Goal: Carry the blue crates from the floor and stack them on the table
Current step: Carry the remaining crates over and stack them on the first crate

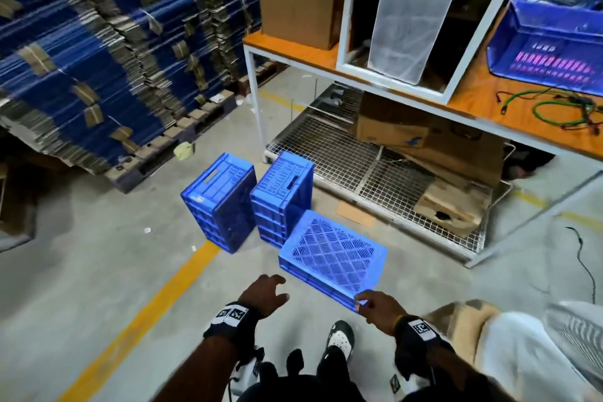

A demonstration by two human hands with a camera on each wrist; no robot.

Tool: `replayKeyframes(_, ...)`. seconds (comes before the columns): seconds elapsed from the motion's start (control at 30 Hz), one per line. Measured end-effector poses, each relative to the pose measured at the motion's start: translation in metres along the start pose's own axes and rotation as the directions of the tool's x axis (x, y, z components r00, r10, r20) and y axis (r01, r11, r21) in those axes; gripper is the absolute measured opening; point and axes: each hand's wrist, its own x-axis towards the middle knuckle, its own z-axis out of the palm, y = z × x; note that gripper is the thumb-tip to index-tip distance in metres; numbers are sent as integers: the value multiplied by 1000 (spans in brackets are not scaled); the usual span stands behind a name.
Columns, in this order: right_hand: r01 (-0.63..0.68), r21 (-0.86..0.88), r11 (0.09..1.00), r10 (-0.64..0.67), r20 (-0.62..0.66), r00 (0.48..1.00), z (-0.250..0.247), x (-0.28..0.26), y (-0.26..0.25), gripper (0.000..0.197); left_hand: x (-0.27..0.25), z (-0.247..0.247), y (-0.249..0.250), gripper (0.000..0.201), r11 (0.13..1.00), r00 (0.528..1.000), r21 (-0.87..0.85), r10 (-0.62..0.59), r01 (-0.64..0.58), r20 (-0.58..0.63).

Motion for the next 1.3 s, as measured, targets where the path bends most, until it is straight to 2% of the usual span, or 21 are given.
replayKeyframes(0.13,11,44,999,-12,32,999,-33,71,-17,11,61,-22,11,55,998,998,1,-62,62,2)
replayKeyframes(0.23,23,60,998,-26,44,999,-47,124,-20,18,103,-39,16,55,992,992,-10,-123,123,7)
replayKeyframes(0.3,4,55,998,-9,85,996,-55,153,-22,7,127,-47,19,53,989,989,-22,-150,150,-3)
replayKeyframes(0.37,10,59,998,-16,88,996,-60,176,-24,26,148,-51,20,52,988,988,-22,-154,154,-10)
replayKeyframes(0.43,7,65,998,-13,97,995,-62,205,-21,32,179,-49,17,52,989,989,0,-148,148,18)
replayKeyframes(0.53,-44,78,996,40,60,997,-60,251,1,30,239,-35,5,54,988,987,62,-146,141,72)
replayKeyframes(0.7,-215,143,966,225,-58,973,-29,345,81,30,369,13,-23,57,985,986,91,-153,146,71)
replayKeyframes(0.8,-311,217,926,341,-119,933,4,412,142,30,458,62,-46,61,986,985,94,-145,137,90)
replayKeyframes(0.93,-390,238,890,439,-207,875,42,487,215,39,558,121,-72,84,993,990,69,-102,96,93)
replayKeyframes(1.07,-456,321,830,547,-308,779,84,552,287,46,645,177,-103,74,992,991,-15,-122,123,48)
replayKeyframes(1.17,-488,426,761,635,-336,696,112,582,326,63,680,201,-114,87,988,985,-10,-152,151,-86)
replayKeyframes(1.3,-477,583,658,732,-345,587,128,597,342,79,699,219,-110,68,978,936,30,-187,205,-297)
